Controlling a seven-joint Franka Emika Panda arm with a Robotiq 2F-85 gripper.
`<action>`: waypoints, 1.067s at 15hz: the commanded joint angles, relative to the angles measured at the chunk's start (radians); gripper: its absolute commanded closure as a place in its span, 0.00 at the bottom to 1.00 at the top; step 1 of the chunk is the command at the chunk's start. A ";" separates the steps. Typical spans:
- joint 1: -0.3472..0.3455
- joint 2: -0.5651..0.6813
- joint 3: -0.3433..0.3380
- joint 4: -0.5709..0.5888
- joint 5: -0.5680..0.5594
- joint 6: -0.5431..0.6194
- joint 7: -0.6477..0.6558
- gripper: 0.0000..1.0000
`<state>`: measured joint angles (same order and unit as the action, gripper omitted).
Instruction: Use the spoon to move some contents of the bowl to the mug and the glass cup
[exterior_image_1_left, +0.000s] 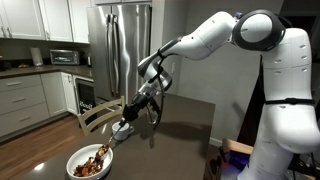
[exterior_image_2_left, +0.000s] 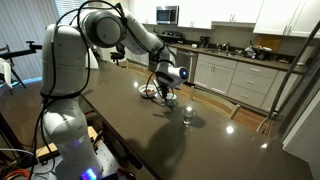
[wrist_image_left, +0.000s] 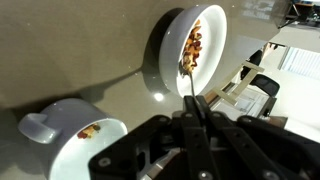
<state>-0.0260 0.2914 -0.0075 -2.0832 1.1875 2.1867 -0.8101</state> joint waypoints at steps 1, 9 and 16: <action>-0.018 -0.040 0.001 -0.020 0.019 -0.028 0.002 0.97; -0.020 -0.086 -0.008 -0.022 0.022 -0.053 -0.001 0.97; -0.027 -0.118 -0.030 -0.028 0.021 -0.053 -0.004 0.97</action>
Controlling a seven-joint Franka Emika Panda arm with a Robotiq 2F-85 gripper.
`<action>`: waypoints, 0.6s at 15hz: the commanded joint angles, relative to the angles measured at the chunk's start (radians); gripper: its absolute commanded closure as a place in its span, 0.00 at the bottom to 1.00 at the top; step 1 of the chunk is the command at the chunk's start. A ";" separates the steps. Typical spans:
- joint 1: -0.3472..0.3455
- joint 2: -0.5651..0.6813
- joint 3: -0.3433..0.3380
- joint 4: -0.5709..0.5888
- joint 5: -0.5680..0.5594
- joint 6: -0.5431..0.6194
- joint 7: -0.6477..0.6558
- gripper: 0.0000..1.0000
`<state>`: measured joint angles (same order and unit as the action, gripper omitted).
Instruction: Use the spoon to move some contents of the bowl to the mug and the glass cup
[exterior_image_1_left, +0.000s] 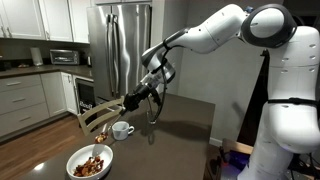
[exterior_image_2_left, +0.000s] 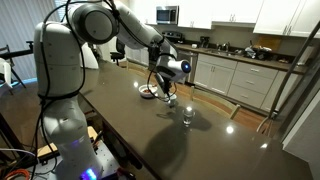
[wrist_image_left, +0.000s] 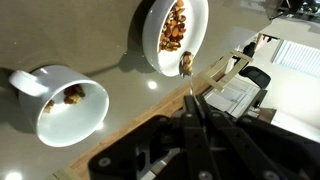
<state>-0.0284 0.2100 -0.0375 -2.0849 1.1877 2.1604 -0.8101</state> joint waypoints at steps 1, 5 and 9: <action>-0.026 -0.037 -0.005 -0.026 0.018 -0.027 -0.002 0.97; -0.043 -0.041 -0.022 -0.029 0.019 -0.035 -0.001 0.97; -0.063 -0.046 -0.040 -0.034 0.019 -0.036 -0.001 0.97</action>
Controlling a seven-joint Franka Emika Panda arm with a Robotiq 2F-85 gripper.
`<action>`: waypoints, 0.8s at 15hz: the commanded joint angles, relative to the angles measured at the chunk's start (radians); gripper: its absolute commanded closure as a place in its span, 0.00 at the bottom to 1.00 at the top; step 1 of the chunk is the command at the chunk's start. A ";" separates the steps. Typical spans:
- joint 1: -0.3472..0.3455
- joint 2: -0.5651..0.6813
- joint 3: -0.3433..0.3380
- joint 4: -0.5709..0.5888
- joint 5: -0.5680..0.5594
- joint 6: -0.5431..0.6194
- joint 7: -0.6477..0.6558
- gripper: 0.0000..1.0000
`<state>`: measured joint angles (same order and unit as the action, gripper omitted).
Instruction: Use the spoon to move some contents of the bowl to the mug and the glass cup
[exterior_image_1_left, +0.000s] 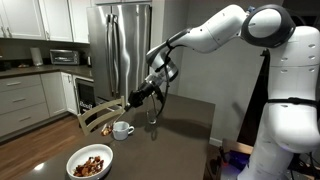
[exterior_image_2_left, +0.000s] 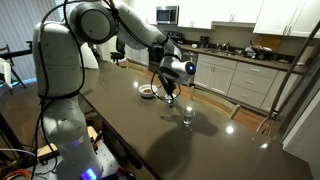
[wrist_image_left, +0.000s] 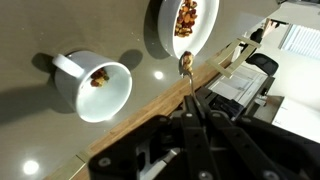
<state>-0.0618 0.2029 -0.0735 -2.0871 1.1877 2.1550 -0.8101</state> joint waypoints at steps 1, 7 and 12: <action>-0.034 -0.040 -0.008 -0.033 0.019 -0.030 0.000 0.97; -0.051 -0.059 -0.032 -0.054 0.008 -0.010 0.007 0.97; -0.051 -0.063 -0.045 -0.062 0.006 0.008 0.010 0.97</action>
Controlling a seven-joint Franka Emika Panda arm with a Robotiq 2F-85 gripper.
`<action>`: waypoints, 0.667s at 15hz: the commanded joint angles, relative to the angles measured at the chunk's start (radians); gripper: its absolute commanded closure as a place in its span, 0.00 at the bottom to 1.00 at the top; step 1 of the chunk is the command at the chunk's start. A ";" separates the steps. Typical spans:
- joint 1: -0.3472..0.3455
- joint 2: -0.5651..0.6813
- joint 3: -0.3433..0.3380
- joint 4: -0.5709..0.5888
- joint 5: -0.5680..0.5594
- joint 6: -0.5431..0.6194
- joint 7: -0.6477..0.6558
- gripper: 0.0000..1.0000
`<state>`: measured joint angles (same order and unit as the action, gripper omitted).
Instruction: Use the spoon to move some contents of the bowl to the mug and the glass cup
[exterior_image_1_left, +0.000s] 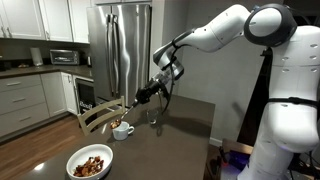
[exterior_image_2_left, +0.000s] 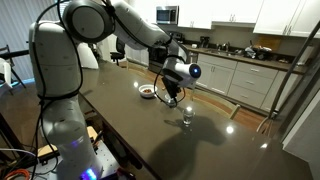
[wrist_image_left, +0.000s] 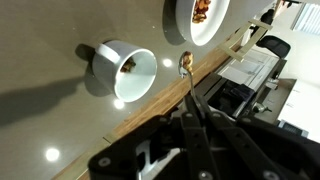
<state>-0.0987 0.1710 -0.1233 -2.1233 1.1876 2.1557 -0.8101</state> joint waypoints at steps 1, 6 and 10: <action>-0.013 -0.030 0.004 -0.025 0.004 0.017 0.011 0.97; -0.011 -0.020 -0.001 -0.019 -0.006 0.062 0.019 0.97; -0.016 -0.013 -0.005 -0.014 -0.011 0.082 0.024 0.97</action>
<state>-0.1002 0.1700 -0.1335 -2.1280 1.1863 2.2206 -0.8101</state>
